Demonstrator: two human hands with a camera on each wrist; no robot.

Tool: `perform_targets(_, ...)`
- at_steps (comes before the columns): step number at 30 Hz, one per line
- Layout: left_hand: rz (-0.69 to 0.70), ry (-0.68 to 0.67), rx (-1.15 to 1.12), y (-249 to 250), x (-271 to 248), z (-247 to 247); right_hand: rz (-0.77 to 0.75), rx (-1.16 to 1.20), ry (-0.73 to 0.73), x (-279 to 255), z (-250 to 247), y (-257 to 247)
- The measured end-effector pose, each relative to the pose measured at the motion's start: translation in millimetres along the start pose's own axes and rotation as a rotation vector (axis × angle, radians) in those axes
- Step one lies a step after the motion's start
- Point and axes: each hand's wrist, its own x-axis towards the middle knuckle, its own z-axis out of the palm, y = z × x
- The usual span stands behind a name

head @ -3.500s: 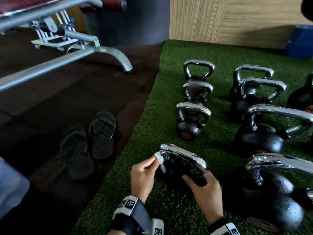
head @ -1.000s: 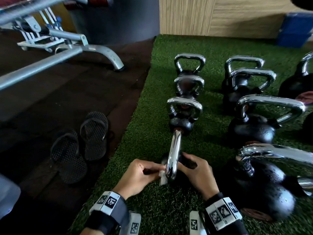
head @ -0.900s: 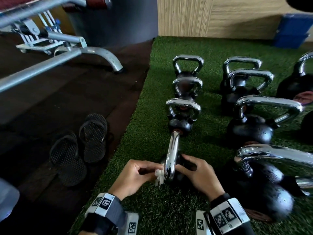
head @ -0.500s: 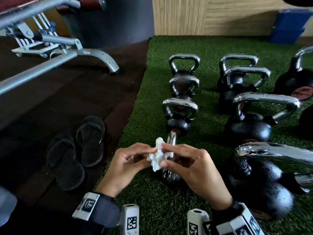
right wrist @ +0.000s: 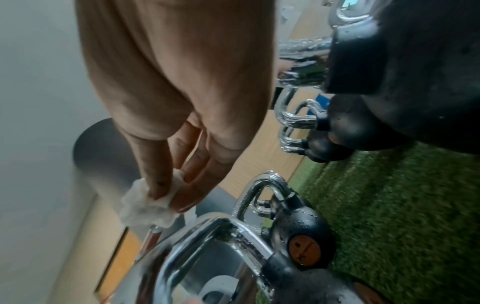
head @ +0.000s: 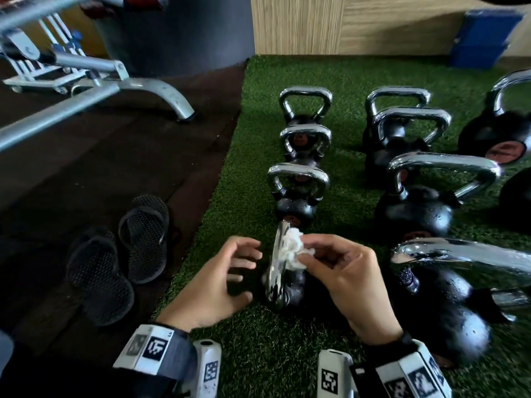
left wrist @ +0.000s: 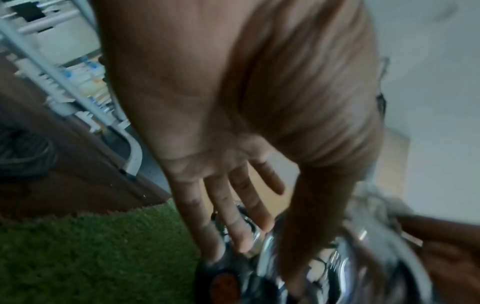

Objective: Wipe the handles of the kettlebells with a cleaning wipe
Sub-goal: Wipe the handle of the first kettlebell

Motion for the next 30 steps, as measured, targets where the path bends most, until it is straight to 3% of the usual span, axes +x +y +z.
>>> perform_targets(3, -0.098, -0.171, 0.176, -16, 10, 18, 0.1, -0.042, 0.105, 10, -6, 26)
perform_targets(8, 0.137, -0.106, 0.169, -24, 38, 58, 0.279, -0.127, 0.165, 25, 8, 62)
perform_targets(13, 0.159, -0.045, 0.041, -35, 47, 70, 0.288, -0.458, 0.092, 33, 12, 68)
perform_targets(17, 0.17, -0.027, 0.098, -40, 46, 69, 0.121, -0.607, 0.111, 43, 16, 59)
perform_targets(21, 0.148, -0.036, 0.106, -46, 44, 68, -0.104, -0.595, 0.198, 50, 21, 49)
perform_targets(26, 0.091, -0.038, 0.165, -43, 47, 69, -0.071, -0.592, 0.136, 55, 14, 50)
perform_targets(30, 0.086, -0.091, 0.208, -44, 54, 67, -0.339, -0.612, 0.143, 56, 14, 36)
